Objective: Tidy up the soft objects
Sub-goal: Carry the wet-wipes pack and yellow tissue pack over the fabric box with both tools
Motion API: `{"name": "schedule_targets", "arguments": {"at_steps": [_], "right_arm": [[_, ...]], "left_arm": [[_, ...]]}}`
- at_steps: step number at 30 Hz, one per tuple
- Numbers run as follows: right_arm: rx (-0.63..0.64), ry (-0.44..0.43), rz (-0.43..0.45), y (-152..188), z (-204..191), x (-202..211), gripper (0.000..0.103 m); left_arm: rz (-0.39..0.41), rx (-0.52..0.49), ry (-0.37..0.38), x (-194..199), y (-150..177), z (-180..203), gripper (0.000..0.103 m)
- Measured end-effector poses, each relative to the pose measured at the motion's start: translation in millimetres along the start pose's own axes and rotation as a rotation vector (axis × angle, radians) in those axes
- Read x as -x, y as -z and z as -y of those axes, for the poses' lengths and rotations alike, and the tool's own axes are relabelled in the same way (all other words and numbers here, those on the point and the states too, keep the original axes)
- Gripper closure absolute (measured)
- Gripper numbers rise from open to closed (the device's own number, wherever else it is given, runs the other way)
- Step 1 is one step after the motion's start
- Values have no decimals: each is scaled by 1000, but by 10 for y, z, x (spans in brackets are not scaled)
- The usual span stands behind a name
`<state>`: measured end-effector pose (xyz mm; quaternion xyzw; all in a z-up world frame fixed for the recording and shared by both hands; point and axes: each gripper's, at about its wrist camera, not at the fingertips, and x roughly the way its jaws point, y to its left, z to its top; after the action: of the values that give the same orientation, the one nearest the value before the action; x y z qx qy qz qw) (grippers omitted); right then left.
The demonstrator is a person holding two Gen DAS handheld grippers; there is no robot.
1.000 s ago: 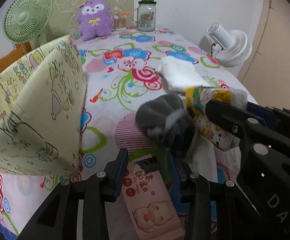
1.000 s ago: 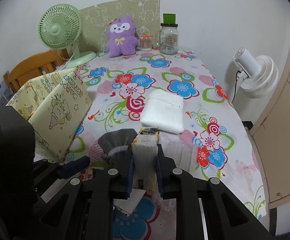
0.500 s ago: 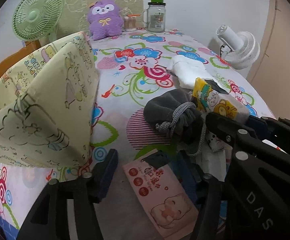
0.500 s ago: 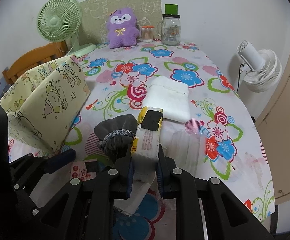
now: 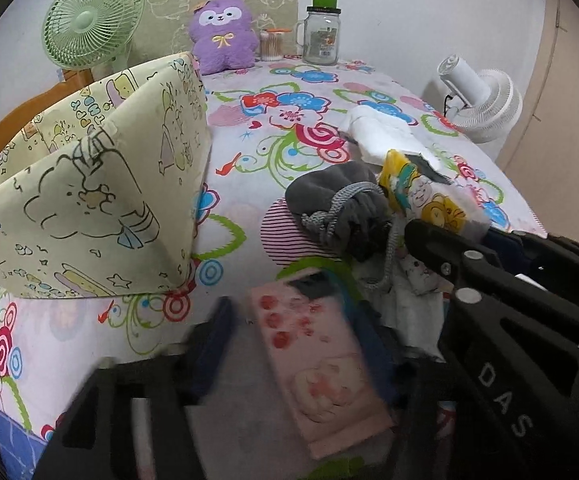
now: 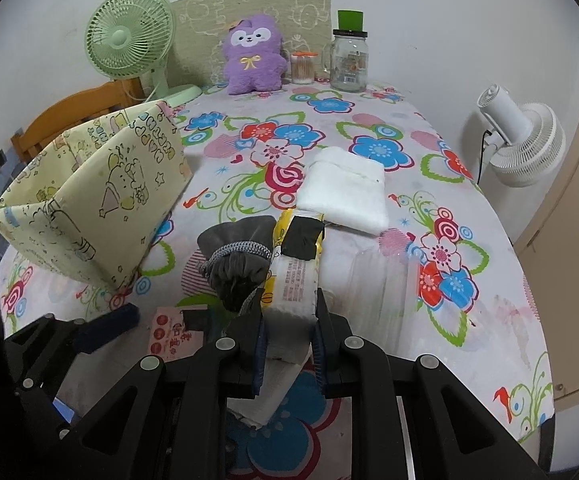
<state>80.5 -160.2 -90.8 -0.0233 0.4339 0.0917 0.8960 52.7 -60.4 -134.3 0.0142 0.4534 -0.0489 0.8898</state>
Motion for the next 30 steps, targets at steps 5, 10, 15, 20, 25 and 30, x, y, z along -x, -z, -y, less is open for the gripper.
{"name": "schedule_targets", "arguments": {"at_steps": [5,10,15,20,25,30], "right_arm": [[-12,-6,1,28,10,33,81],[-23,-10,3,9,6,54,81],[-19,8,29,-87,5,155,81],[-17,14,53,-187,7,259,81],[-16,21,85,-277,7,397,81],[-16,26,110,-343,-8,527,81]], "left_arm": [[0,-10,15,47,6,18,64],[33,-29,24,120,-72,28,64],[49,-39,41,183,-170,42,64],[78,-47,47,286,-264,39,64],[107,-57,55,410,-353,42,64],[133,-66,60,534,-432,54,64]]}}
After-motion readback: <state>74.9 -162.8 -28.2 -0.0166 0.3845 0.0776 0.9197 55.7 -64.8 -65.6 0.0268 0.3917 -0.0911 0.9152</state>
